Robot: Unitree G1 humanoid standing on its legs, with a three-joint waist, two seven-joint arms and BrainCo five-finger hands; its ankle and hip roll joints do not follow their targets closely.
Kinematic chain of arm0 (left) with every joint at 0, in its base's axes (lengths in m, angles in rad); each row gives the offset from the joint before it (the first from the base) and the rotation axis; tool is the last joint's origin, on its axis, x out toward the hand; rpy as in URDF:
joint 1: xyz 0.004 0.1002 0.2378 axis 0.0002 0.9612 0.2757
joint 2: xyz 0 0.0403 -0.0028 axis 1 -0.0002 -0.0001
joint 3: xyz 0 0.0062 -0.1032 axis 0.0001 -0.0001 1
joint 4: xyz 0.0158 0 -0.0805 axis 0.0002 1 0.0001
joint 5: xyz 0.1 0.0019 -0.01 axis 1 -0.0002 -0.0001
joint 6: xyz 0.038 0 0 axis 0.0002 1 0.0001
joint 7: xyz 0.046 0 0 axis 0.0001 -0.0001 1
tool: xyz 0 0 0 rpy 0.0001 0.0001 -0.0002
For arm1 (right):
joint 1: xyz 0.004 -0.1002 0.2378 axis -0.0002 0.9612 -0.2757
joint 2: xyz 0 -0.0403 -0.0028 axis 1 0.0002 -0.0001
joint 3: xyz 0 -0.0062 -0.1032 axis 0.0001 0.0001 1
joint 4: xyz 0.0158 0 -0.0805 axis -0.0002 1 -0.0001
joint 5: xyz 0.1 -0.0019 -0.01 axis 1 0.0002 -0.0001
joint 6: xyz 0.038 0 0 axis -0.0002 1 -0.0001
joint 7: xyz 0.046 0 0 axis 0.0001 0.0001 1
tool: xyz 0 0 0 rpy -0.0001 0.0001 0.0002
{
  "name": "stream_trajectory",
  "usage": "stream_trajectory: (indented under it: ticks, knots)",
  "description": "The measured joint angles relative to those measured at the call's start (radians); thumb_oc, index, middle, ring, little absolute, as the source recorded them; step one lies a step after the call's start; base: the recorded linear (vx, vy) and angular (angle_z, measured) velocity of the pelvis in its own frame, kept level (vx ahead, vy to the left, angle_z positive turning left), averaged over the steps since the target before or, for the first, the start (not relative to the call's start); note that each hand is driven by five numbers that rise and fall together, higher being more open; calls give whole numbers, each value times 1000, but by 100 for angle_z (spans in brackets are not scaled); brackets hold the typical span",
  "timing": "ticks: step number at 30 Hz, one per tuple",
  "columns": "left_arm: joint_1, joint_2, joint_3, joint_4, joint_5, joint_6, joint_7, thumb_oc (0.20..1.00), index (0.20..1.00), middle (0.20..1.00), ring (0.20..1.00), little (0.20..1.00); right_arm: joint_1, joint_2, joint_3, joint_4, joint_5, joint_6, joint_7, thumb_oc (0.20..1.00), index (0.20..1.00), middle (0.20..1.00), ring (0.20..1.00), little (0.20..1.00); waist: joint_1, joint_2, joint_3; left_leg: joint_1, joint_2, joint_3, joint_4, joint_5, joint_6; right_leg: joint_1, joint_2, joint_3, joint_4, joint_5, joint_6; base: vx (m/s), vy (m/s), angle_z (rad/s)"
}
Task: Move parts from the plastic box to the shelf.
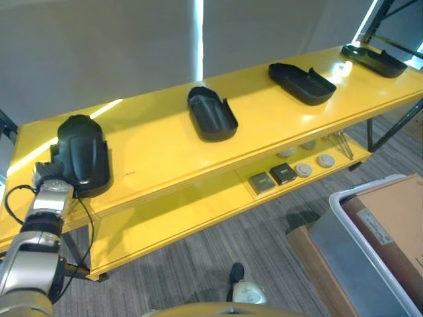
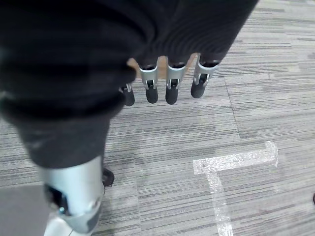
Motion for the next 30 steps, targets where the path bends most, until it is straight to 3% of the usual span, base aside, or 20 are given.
stream_trajectory:
  ticks: [21,30]
  knots:
    - [-5,1,-18,72,-5,-6,3,200,200,200,200,200,-16,-1,8,50,0,-67,0,1000,1000,1000,1000,1000,-18,9,8,-16,0,0,0,-1,-1,-17,-5,3,-1,-1,-1,0,0,0]
    - [-59,-42,-37,72,-17,-22,11,200,200,200,200,200,-30,-1,10,55,0,-88,-1,1000,1000,1000,1000,1000,-24,9,41,-19,1,4,0,-2,-2,-25,-4,10,-1,-1,-2,-2,-1,-2]
